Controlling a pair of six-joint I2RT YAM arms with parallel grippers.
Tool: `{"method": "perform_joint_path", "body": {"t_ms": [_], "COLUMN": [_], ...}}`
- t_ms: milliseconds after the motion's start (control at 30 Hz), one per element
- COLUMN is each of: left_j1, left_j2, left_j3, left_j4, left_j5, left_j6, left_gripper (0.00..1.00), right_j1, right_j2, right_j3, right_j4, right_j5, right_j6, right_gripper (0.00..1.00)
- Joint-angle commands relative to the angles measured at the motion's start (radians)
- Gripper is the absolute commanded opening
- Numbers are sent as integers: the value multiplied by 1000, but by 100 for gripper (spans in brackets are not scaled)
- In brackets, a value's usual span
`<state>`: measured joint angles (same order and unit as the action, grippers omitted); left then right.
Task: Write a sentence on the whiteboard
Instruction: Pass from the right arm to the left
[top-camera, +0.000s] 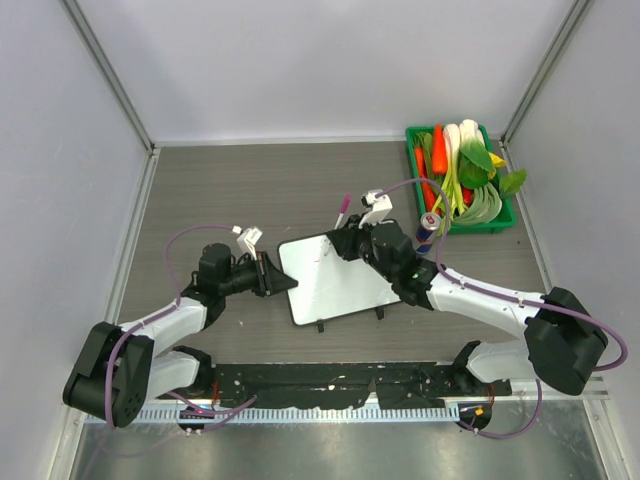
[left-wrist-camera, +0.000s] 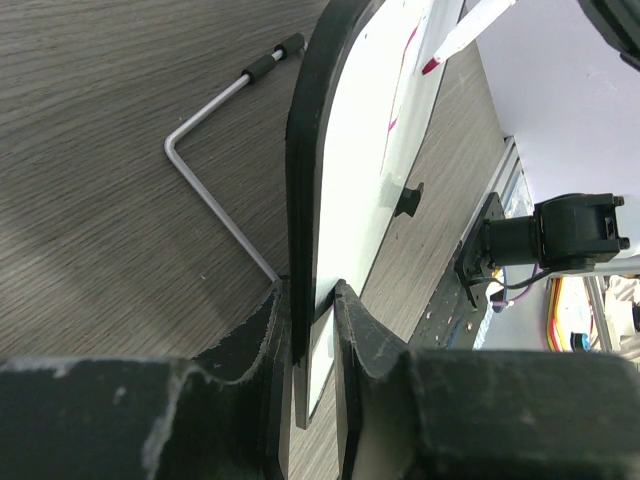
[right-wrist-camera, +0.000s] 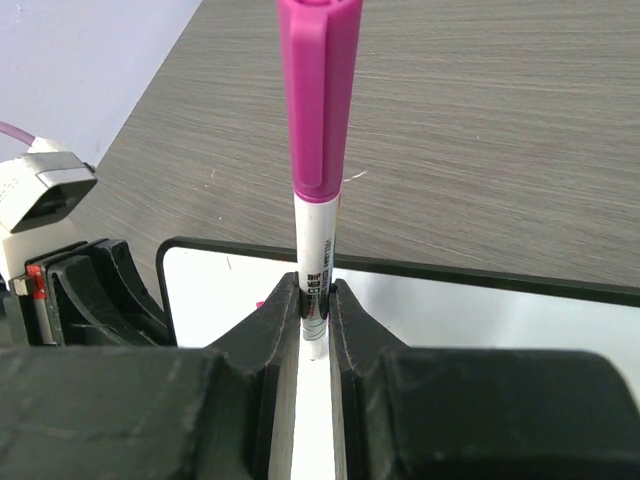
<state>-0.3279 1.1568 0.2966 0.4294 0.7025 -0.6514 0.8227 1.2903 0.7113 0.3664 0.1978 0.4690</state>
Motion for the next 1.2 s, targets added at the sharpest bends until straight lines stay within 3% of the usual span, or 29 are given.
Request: {"method": "perform_joint_path", "body": {"t_ms": [0, 933, 1167], "left_j1": [0, 1, 0], "left_j2": [7, -8, -71], "left_j3": [1, 1, 1], "left_j4": [9, -3, -53], "left_j5": [-32, -41, -93], "left_j6": [33, 36, 56], "left_gripper": [0, 0, 23], "right_j1": [1, 1, 1], "right_j2": [-13, -29, -100], "right_j3": [-19, -18, -39], "right_j4": [51, 85, 63], "right_j5": [20, 34, 3], "right_j6": [-6, 11, 33], "right_gripper": [2, 1, 1]}}
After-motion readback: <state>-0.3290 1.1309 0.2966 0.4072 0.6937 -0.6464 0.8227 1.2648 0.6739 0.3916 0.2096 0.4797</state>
